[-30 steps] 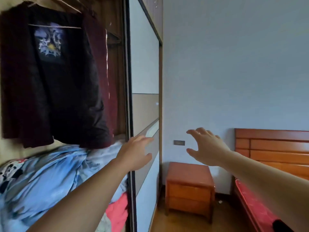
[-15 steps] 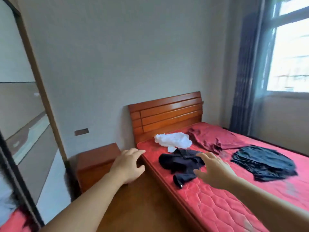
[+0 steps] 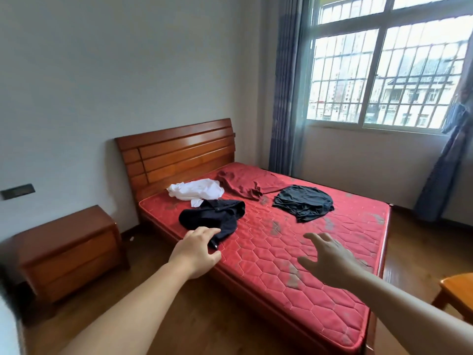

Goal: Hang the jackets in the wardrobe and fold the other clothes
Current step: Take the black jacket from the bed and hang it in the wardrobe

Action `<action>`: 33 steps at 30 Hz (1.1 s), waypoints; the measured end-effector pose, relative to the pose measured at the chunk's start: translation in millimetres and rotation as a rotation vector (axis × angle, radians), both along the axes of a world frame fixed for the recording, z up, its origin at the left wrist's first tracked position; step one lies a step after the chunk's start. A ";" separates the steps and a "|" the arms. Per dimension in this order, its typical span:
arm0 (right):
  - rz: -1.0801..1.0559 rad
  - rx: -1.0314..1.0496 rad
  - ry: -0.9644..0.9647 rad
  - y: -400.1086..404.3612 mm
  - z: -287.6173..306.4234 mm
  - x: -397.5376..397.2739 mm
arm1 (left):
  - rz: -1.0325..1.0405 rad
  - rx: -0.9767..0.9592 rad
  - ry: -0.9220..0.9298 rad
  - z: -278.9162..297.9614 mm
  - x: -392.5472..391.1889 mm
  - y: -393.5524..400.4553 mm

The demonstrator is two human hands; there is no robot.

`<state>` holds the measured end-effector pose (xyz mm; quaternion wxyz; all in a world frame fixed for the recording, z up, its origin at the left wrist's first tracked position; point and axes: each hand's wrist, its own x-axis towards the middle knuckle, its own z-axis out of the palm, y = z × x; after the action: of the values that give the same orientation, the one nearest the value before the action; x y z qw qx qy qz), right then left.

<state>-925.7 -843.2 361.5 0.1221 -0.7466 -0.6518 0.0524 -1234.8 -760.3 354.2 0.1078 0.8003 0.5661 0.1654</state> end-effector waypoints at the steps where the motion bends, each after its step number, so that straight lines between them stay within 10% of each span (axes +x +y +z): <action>1: 0.016 0.003 0.002 -3.1 -0.7 -2.3 | 0.006 0.007 0.003 1.6 1.6 -7.2; 14: 0.158 -0.008 0.073 43.9 -15.6 -40.4 | 0.142 -0.025 0.138 -5.1 -0.9 -18.1; 33: 0.162 -0.113 -0.011 401.8 -49.4 -87.5 | 0.170 -0.185 0.056 -47.9 -55.4 335.6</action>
<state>-1013.2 -441.4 312.1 0.0715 -0.6975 -0.7067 0.0946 -1290.2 -424.7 306.2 0.1507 0.7405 0.6475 0.0986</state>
